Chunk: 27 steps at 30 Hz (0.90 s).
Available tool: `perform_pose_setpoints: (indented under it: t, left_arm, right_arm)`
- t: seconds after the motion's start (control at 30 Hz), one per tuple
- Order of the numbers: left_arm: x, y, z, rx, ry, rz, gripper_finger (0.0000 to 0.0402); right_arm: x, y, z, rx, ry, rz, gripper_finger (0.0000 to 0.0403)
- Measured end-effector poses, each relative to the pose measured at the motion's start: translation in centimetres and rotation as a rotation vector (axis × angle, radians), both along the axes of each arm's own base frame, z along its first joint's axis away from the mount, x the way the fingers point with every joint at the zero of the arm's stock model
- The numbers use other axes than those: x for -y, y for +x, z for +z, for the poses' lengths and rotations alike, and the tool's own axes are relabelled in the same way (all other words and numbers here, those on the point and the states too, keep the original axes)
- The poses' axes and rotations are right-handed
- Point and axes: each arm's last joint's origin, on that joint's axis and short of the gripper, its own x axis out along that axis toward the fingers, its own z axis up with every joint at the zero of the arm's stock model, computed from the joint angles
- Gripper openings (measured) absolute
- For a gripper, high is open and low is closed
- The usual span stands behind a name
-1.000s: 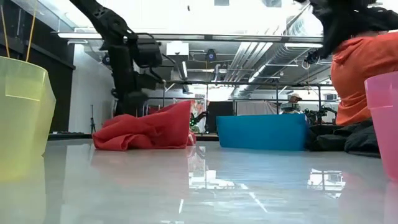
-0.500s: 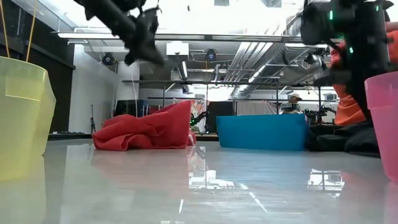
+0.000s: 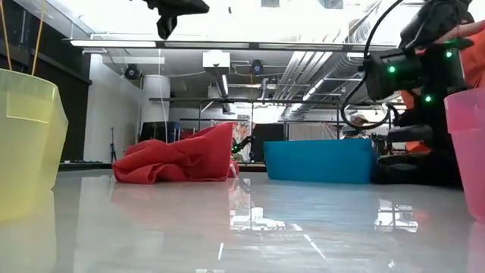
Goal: Sort spices by type
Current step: Move the black towel to the center left of the table
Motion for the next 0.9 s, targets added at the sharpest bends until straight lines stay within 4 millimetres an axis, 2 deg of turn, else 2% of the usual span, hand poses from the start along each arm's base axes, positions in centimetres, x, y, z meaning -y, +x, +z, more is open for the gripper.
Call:
perform_pose_setpoints:
  t: [0.13, 0.27, 0.43, 0.73, 0.9]
  left_arm:
    - [1.2, 0.2, 0.1, 0.005, -0.002, -0.034, 0.0]
    - [1.9, 0.2, 0.0, 0.001, 0.019, -0.011, 0.0]
    - [1.7, 0.2, 0.1, 0.0, 0.039, 0.045, 0.0]
    - [1.4, 0.2, 0.1, 0.0, 0.04, 0.059, 0.0]
    - [1.4, 0.2, 0.1, -0.002, 0.05, 0.055, 0.0]
  right_arm:
    - [-0.7, 1.0, -0.8, 0.098, 0.083, 0.083, 0.0]
    - [-1.9, 2.3, -0.5, 0.171, 0.115, 0.137, 0.0]
    - [-3.1, 4.2, 0.1, 0.263, 0.137, 0.134, 0.0]
    - [-5.6, 7.4, -1.6, 0.429, 0.248, 0.145, 0.0]
    - [-5.9, 7.5, 0.1, 0.433, 0.183, 0.194, 0.0]
